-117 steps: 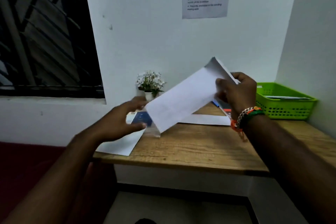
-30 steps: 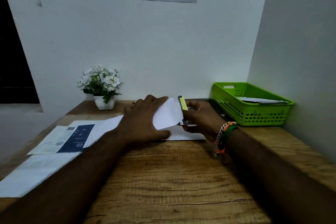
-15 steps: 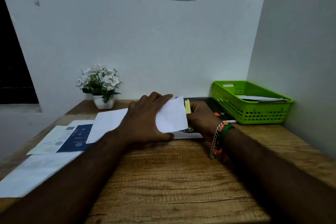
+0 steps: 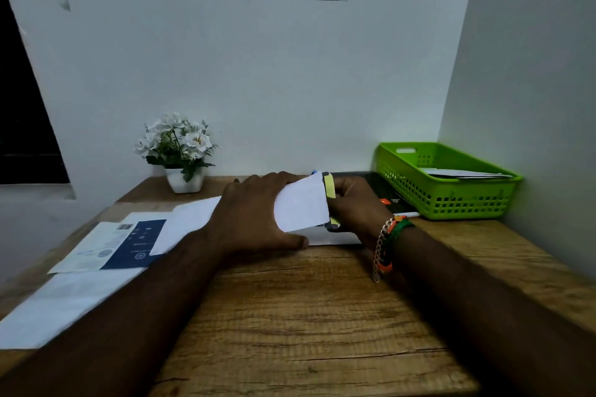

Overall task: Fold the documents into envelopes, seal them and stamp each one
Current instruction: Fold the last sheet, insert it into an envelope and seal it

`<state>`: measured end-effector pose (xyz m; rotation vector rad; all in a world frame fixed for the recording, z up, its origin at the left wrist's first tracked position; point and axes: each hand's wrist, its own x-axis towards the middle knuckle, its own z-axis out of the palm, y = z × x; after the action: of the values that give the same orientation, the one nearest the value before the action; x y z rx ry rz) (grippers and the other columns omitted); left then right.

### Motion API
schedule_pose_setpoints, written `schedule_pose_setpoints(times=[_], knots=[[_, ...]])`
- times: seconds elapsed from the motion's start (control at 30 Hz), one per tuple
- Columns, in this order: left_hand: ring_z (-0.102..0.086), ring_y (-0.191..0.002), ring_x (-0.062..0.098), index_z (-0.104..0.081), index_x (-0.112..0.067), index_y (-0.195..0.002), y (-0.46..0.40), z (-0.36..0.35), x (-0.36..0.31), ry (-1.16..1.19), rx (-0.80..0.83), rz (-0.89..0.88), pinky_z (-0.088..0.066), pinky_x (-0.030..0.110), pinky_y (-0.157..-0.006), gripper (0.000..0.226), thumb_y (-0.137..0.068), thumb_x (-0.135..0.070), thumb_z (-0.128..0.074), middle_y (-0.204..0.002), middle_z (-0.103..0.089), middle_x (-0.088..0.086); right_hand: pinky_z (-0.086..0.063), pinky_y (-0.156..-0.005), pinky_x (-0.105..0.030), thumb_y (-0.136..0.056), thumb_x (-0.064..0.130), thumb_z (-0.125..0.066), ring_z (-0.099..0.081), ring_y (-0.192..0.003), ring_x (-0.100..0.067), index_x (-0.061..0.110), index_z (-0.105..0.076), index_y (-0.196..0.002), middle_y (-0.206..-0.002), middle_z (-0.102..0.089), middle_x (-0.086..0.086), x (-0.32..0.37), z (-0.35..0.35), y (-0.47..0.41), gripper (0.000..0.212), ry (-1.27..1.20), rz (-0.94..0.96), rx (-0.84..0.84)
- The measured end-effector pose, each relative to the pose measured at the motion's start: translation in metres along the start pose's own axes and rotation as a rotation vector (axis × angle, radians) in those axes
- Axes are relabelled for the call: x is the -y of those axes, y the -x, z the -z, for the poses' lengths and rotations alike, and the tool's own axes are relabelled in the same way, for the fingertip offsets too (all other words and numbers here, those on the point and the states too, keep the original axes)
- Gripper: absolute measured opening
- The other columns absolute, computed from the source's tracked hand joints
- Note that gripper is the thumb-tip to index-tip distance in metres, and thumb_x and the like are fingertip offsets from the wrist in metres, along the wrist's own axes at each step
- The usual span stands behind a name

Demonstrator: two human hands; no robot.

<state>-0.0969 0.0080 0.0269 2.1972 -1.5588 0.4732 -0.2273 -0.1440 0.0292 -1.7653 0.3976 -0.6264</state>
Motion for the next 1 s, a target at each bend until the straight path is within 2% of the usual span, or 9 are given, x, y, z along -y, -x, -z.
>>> schedule_pose_setpoints(times=[0.07,0.17,0.27,0.4,0.6,0.7,0.83,0.93,1.0], knots=[[-0.057,-0.112,0.007,-0.042,-0.048,-0.136,-0.001,0.002,0.002,0.019,-0.012,0.005,-0.047,0.041,-0.097,0.094,-0.054,-0.080,-0.073,-0.127,-0.059,-0.023,-0.046,-0.045,-0.022,-0.090,0.011,-0.072,-0.061,-0.046,-0.011,0.009,-0.077,-0.086,-0.054,-0.066,0.002,0.000,0.001,0.000,0.006,0.096,0.004,0.014],[-0.057,-0.113,0.006,-0.042,-0.051,-0.135,-0.002,0.005,0.008,0.056,0.000,0.021,-0.050,0.042,-0.096,0.096,-0.051,-0.082,-0.073,-0.127,-0.059,-0.025,-0.045,-0.046,-0.025,-0.085,0.008,-0.076,-0.060,-0.052,-0.022,0.015,-0.068,-0.065,-0.056,-0.065,-0.007,-0.002,0.004,-0.001,0.022,0.176,-0.001,-0.041],[-0.054,-0.119,0.004,-0.040,-0.051,-0.139,0.000,0.007,0.010,0.069,0.021,0.012,-0.047,0.042,-0.101,0.101,-0.050,-0.084,-0.074,-0.134,-0.055,-0.028,-0.040,-0.043,-0.022,-0.084,0.007,-0.076,-0.053,-0.046,-0.020,0.009,-0.062,-0.065,-0.057,-0.059,-0.011,-0.001,0.005,-0.002,0.023,0.095,-0.045,-0.047],[-0.051,-0.121,0.004,-0.036,-0.050,-0.143,0.001,0.010,0.008,0.049,0.064,0.023,-0.045,0.039,-0.102,0.105,-0.052,-0.085,-0.075,-0.138,-0.051,-0.027,-0.036,-0.043,-0.018,-0.084,0.006,-0.073,-0.041,-0.037,-0.010,0.015,-0.058,-0.057,-0.046,-0.050,0.002,0.002,0.008,-0.003,0.032,-0.069,-0.104,-0.034],[-0.048,-0.118,0.007,-0.036,-0.049,-0.141,0.001,0.007,0.009,0.020,0.087,0.040,-0.044,0.040,-0.100,0.104,-0.053,-0.086,-0.075,-0.137,-0.050,-0.022,-0.044,-0.047,-0.021,-0.083,0.014,-0.076,-0.052,-0.047,-0.012,0.017,-0.062,-0.062,-0.054,-0.059,-0.001,-0.002,0.009,-0.005,0.026,-0.033,-0.071,-0.021],[-0.051,-0.114,0.006,-0.040,-0.049,-0.135,-0.001,0.006,0.011,0.057,0.052,0.044,-0.047,0.041,-0.098,0.099,-0.051,-0.084,-0.077,-0.129,-0.053,-0.024,-0.043,-0.047,-0.021,-0.083,0.011,-0.076,-0.054,-0.049,-0.014,0.017,-0.060,-0.060,-0.056,-0.060,-0.003,-0.003,0.009,-0.007,0.029,-0.036,-0.059,-0.035],[-0.056,-0.109,0.004,-0.044,-0.051,-0.129,-0.003,0.003,0.019,0.108,0.033,0.068,-0.052,0.041,-0.093,0.097,-0.044,-0.086,-0.076,-0.123,-0.057,-0.027,-0.044,-0.051,-0.026,-0.081,0.020,-0.078,-0.058,-0.062,-0.019,0.010,-0.064,-0.071,-0.069,-0.065,-0.011,-0.010,0.011,-0.010,0.020,0.232,0.038,0.001],[-0.055,-0.113,0.004,-0.043,-0.050,-0.132,-0.003,0.003,0.024,0.089,0.045,0.065,-0.050,0.041,-0.096,0.102,-0.043,-0.090,-0.074,-0.127,-0.056,-0.028,-0.047,-0.065,-0.030,-0.080,0.043,-0.076,-0.059,-0.067,-0.012,0.013,-0.069,-0.082,-0.075,-0.069,0.000,-0.014,0.016,-0.017,0.031,0.425,0.083,-0.027],[-0.054,-0.115,0.004,-0.043,-0.050,-0.133,-0.003,0.006,0.029,0.081,0.039,0.059,-0.049,0.041,-0.097,0.104,-0.042,-0.090,-0.074,-0.128,-0.054,-0.028,-0.043,-0.064,-0.027,-0.089,0.054,-0.064,-0.059,-0.072,-0.008,0.020,-0.067,-0.086,-0.080,-0.067,0.007,-0.015,0.025,-0.019,0.034,0.596,0.083,-0.024]])
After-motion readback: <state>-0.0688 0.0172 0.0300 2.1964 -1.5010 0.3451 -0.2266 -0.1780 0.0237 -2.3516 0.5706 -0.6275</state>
